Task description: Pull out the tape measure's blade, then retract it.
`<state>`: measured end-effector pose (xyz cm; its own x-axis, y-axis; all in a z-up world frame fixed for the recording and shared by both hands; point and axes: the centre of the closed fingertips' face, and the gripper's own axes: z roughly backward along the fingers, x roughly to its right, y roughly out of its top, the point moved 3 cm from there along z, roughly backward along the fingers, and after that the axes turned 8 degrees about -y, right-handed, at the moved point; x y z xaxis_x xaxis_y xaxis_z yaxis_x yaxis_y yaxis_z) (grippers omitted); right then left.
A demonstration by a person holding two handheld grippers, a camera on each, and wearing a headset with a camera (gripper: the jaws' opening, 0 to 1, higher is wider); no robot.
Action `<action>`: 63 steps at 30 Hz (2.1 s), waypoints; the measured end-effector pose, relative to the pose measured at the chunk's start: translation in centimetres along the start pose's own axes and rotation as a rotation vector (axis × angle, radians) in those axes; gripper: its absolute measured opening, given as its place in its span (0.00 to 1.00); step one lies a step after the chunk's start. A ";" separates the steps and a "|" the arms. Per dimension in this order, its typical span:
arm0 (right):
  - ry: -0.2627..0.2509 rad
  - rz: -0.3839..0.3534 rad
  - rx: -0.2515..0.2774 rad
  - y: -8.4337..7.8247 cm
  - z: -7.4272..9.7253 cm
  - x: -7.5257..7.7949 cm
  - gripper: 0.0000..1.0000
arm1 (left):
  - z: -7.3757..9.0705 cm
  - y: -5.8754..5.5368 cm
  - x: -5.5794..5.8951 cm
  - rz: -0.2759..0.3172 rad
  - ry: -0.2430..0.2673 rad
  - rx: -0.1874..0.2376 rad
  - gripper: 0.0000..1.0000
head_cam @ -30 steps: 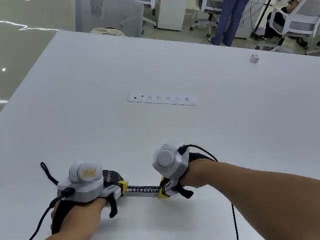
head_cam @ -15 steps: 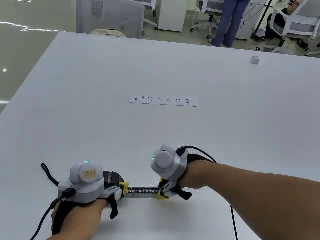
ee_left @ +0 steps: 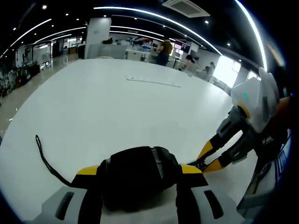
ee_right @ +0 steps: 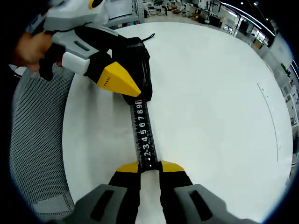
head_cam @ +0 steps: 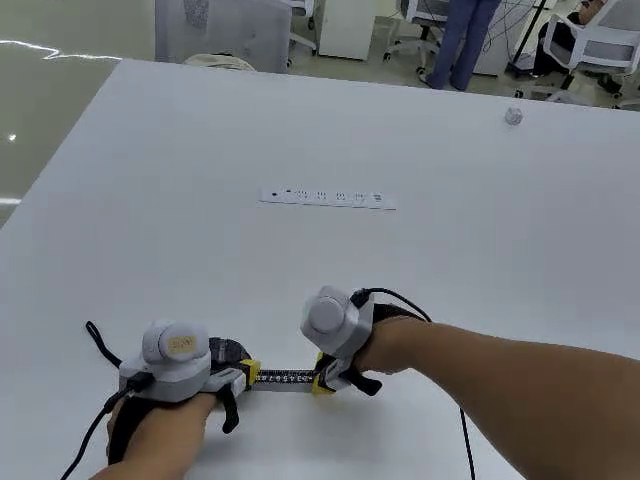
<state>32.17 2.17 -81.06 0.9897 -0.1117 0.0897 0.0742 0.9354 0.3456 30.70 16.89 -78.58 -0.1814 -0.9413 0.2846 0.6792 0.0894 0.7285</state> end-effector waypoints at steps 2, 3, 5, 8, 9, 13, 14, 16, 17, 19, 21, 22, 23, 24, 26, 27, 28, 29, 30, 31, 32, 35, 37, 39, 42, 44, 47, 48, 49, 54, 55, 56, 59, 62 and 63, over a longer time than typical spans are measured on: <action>0.000 0.001 0.002 0.1 0.0 -0.1 0.14 | 0.0 0.0 0.0 0.000 0.000 0.000 0.60; 0.001 -0.001 0.003 0.1 0.0 0.0 0.14 | 0.0 0.0 0.0 0.000 0.000 -0.001 0.60; 0.001 0.001 0.004 0.2 -0.1 -0.1 0.14 | 0.0 0.0 0.0 0.001 0.000 -0.001 0.60; 0.001 0.002 0.004 0.3 -0.1 -0.1 0.14 | 0.0 0.0 0.0 0.002 0.000 0.000 0.60; 0.001 0.002 0.006 0.4 -0.1 -0.1 0.14 | 0.0 0.0 0.0 0.002 -0.001 0.000 0.60; 0.002 0.002 0.008 0.6 -0.2 -0.2 0.14 | 0.0 0.0 0.0 0.002 -0.001 0.000 0.60; 0.002 0.004 0.009 0.6 -0.2 -0.2 0.14 | 0.0 0.0 0.0 0.002 -0.001 0.000 0.60; 0.003 0.003 0.011 0.7 -0.2 -0.2 0.14 | 0.0 0.0 0.0 0.003 -0.001 0.001 0.60; 0.003 0.004 0.011 0.7 -0.2 -0.2 0.14 | 0.0 0.0 0.0 0.002 -0.001 0.001 0.60; 0.004 0.003 0.013 0.8 -0.3 -0.2 0.14 | 0.0 0.0 0.0 0.002 -0.002 0.002 0.60; 0.004 0.004 0.015 0.9 -0.4 -0.2 0.14 | 0.0 0.0 0.0 0.003 -0.002 0.001 0.60; 0.004 0.004 0.017 0.9 -0.3 -0.2 0.14 | 0.0 0.0 0.0 0.003 -0.003 0.002 0.60; 0.005 0.004 0.018 1.0 -0.3 -0.3 0.14 | 0.0 0.0 -0.1 0.004 -0.003 0.002 0.60; 0.005 0.004 0.018 1.0 -0.4 -0.2 0.14 | 0.0 0.0 -0.1 0.004 -0.004 0.003 0.60; 0.005 0.004 0.019 1.1 -0.4 -0.3 0.14 | 0.0 -0.1 0.0 0.003 -0.005 0.005 0.60; 0.005 0.004 0.020 1.1 -0.3 -0.3 0.14 | 0.0 0.0 0.0 0.003 -0.005 0.005 0.60; 0.006 0.006 0.020 1.2 -0.3 -0.3 0.14 | 0.0 0.0 0.0 0.003 -0.005 0.004 0.60; 0.006 0.005 0.020 1.2 -0.3 -0.4 0.14 | 0.0 0.0 0.0 0.003 -0.005 0.003 0.60; 0.006 0.005 0.021 1.2 -0.4 -0.4 0.14 | 0.0 0.0 0.0 0.003 -0.005 0.003 0.60; 0.006 0.005 0.022 1.3 -0.4 -0.4 0.14 | 0.0 -0.1 0.0 0.003 -0.005 0.003 0.60; 0.006 0.005 0.022 1.3 -0.4 -0.4 0.14 | 0.0 -0.1 0.0 0.003 -0.005 0.003 0.60; 0.006 0.006 0.025 1.4 -0.6 -0.4 0.15 | 0.0 -0.1 0.0 0.004 -0.005 0.005 0.60; 0.006 0.006 0.025 1.5 -0.5 -0.4 0.15 | 0.0 -0.1 0.0 0.004 -0.005 0.005 0.60; 0.006 0.005 0.027 1.6 -0.5 -0.4 0.15 | 0.0 -0.1 0.0 0.004 -0.005 0.004 0.60; 0.007 0.004 0.028 1.7 -0.6 -0.4 0.15 | 0.0 -0.1 0.0 0.004 -0.006 0.004 0.60; 0.007 0.004 0.030 1.8 -0.6 -0.5 0.15 | 0.0 -0.1 0.0 0.004 -0.006 0.004 0.60; 0.006 0.006 0.031 1.9 -0.7 -0.5 0.15 | 0.0 -0.1 0.0 0.003 -0.005 0.008 0.60; 0.006 0.004 0.032 1.9 -0.7 -0.5 0.15 | 0.0 -0.1 0.0 0.003 -0.005 0.008 0.60; 0.006 0.005 0.033 2.0 -0.7 -0.5 0.15 | 0.0 -0.1 0.0 0.002 -0.005 0.007 0.60; 0.010 0.013 0.035 2.2 -0.8 -0.5 0.15 | 0.0 -0.1 0.0 0.003 -0.007 0.006 0.60; 0.010 0.013 0.035 2.2 -0.9 -0.5 0.15 | 0.0 -0.1 0.0 0.003 -0.007 0.006 0.60; 0.010 0.011 0.035 2.3 -0.9 -0.5 0.15 | 0.0 -0.1 0.0 0.003 -0.007 0.006 0.60; 0.011 0.012 0.037 2.5 -0.9 -0.6 0.15 | 0.0 -0.1 0.0 0.004 -0.008 0.005 0.60; 0.011 0.016 0.039 2.6 -1.0 -0.7 0.15 | 0.0 -0.1 -0.1 0.005 -0.010 0.003 0.60; 0.010 0.017 0.038 2.7 -1.0 -0.7 0.15 | 0.0 -0.1 -0.1 0.006 -0.010 0.003 0.60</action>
<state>31.79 5.11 -81.12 0.9920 -0.0920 0.0864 0.0526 0.9236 0.3797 30.67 16.94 -78.66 -0.1850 -0.9373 0.2952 0.6780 0.0957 0.7288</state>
